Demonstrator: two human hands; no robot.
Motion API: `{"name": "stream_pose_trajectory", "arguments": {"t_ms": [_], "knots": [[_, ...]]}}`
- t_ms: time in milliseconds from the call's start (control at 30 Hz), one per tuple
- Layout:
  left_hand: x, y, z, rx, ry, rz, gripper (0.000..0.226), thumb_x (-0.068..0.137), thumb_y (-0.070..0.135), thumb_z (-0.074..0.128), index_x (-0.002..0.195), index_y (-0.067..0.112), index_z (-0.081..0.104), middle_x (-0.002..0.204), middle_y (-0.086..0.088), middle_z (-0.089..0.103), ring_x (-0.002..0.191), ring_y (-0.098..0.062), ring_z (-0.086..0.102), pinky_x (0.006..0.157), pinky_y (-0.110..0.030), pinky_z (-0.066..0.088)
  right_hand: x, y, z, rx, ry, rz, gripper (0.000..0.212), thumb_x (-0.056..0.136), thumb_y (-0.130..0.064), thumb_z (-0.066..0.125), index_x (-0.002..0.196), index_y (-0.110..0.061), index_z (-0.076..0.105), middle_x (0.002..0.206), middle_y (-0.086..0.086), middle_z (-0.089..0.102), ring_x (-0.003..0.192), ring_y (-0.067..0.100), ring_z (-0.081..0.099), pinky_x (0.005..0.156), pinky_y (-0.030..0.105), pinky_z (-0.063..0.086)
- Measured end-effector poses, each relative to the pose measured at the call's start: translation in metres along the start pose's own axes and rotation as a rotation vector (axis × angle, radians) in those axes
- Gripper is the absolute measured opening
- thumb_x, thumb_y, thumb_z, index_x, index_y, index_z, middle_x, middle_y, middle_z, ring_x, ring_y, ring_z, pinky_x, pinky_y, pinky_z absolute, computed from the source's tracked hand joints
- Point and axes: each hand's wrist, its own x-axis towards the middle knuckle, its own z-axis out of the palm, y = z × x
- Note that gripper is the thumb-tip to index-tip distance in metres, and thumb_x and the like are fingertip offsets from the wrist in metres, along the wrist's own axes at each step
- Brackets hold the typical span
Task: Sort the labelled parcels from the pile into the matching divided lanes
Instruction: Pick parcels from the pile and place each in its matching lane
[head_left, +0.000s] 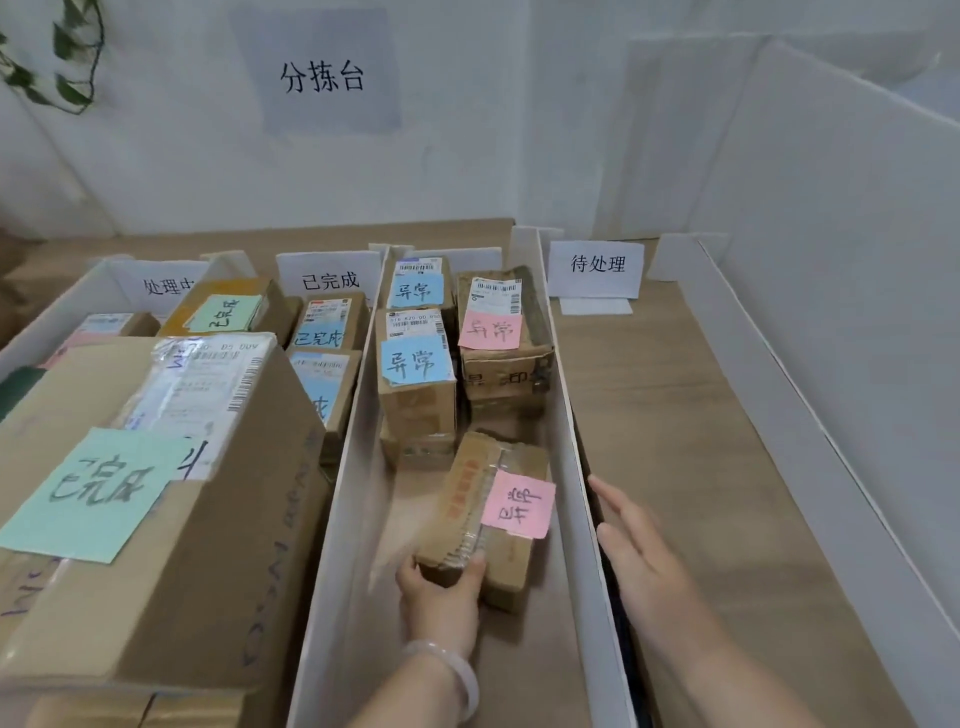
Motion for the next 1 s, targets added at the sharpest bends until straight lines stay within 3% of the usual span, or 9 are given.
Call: {"name": "stream_pose_trajectory", "arguments": {"t_ms": [100, 167, 233, 300, 367, 433, 767, 900, 1000], "knots": [[-0.009, -0.001, 0.009, 0.183, -0.057, 0.071, 0.092, 0.063, 0.037, 0.088, 0.139, 0.028, 0.037, 0.127, -0.003, 0.06, 0.108, -0.023, 0.06, 0.1, -0.04, 0.048, -0.003, 0.01, -0.006, -0.059, -0.026, -0.033, 0.042, 0.1, -0.02, 0.046, 0.13, -0.049, 0.049, 0.135, -0.035, 0.041, 0.125, -0.022, 0.031, 0.1, 0.006, 0.025], [-0.023, 0.004, 0.006, 0.367, -0.071, 0.166, 0.097, 0.065, 0.04, 0.085, 0.146, 0.029, 0.032, 0.146, -0.004, 0.043, 0.126, -0.024, 0.05, 0.11, -0.042, 0.04, -0.004, 0.016, -0.008, -0.111, -0.044, -0.066, 0.043, 0.1, -0.02, 0.046, 0.132, -0.048, 0.047, 0.136, -0.034, 0.04, 0.125, -0.025, 0.027, 0.098, -0.001, 0.021], [-0.034, 0.004, -0.002, 0.687, -0.071, 0.352, 0.1, 0.077, 0.045, 0.076, 0.154, 0.03, 0.014, 0.161, 0.001, 0.009, 0.147, -0.023, 0.019, 0.12, -0.033, 0.017, -0.005, 0.022, -0.009, -0.166, -0.057, -0.098, 0.041, 0.101, -0.025, 0.045, 0.135, -0.047, 0.045, 0.139, -0.032, 0.038, 0.129, -0.022, 0.024, 0.103, 0.002, 0.018], [-0.043, 0.005, -0.011, 1.045, -0.158, 0.608, 0.091, 0.088, 0.054, 0.06, 0.155, 0.036, 0.001, 0.163, 0.008, -0.011, 0.151, -0.017, -0.007, 0.118, -0.028, 0.0, -0.007, 0.026, -0.01, -0.213, -0.082, -0.115, 0.042, 0.1, -0.027, 0.045, 0.135, -0.049, 0.042, 0.141, -0.036, 0.032, 0.13, -0.024, 0.019, 0.103, 0.001, 0.014], [-0.043, 0.004, -0.014, 1.282, -0.285, 0.777, 0.08, 0.092, 0.058, 0.047, 0.155, 0.039, 0.003, 0.163, 0.008, -0.013, 0.149, -0.014, -0.017, 0.115, -0.029, -0.011, -0.008, 0.029, -0.011, -0.257, -0.114, -0.123, 0.045, 0.1, -0.027, 0.046, 0.135, -0.054, 0.037, 0.139, -0.042, 0.024, 0.128, -0.029, 0.013, 0.103, 0.001, 0.011], [-0.039, 0.005, -0.013, 1.368, -0.341, 0.789, 0.077, 0.092, 0.059, 0.041, 0.155, 0.039, 0.002, 0.164, 0.008, -0.014, 0.147, -0.012, -0.022, 0.115, -0.031, -0.015, -0.009, 0.031, -0.012, -0.287, -0.139, -0.125, 0.046, 0.1, -0.029, 0.047, 0.136, -0.055, 0.035, 0.138, -0.043, 0.022, 0.129, -0.027, 0.01, 0.109, 0.01, 0.012], [-0.033, 0.061, 0.024, 1.525, -0.295, 0.67, 0.072, 0.095, 0.062, 0.036, 0.156, 0.036, 0.006, 0.165, 0.004, -0.002, 0.151, -0.021, -0.001, 0.121, -0.045, 0.002, -0.009, 0.022, -0.02, -0.62, -0.235, -0.177, 0.063, 0.096, -0.045, 0.048, 0.151, -0.043, 0.016, 0.156, -0.024, 0.008, 0.146, -0.001, -0.003, 0.12, 0.026, 0.005], [-0.059, 0.079, -0.011, 1.392, -0.179, 0.857, 0.068, 0.094, 0.061, 0.041, 0.154, 0.04, 0.017, 0.165, 0.008, 0.003, 0.151, -0.017, 0.005, 0.122, -0.043, 0.003, -0.014, 0.002, -0.021, -0.735, -0.249, -0.256, 0.071, 0.093, -0.057, 0.044, 0.152, -0.04, 0.01, 0.16, -0.018, 0.0, 0.14, -0.006, -0.012, 0.12, 0.026, 0.002], [-0.09, 0.088, -0.048, 1.288, -0.094, 1.104, 0.065, 0.087, 0.063, 0.041, 0.147, 0.037, 0.039, 0.159, 0.003, 0.03, 0.145, -0.022, 0.03, 0.119, -0.049, 0.023, -0.027, -0.022, -0.013, -0.727, -0.204, -0.383, 0.081, 0.082, -0.069, 0.039, 0.152, -0.035, 0.018, 0.159, -0.015, 0.009, 0.142, -0.003, -0.005, 0.122, 0.035, 0.009]]}}
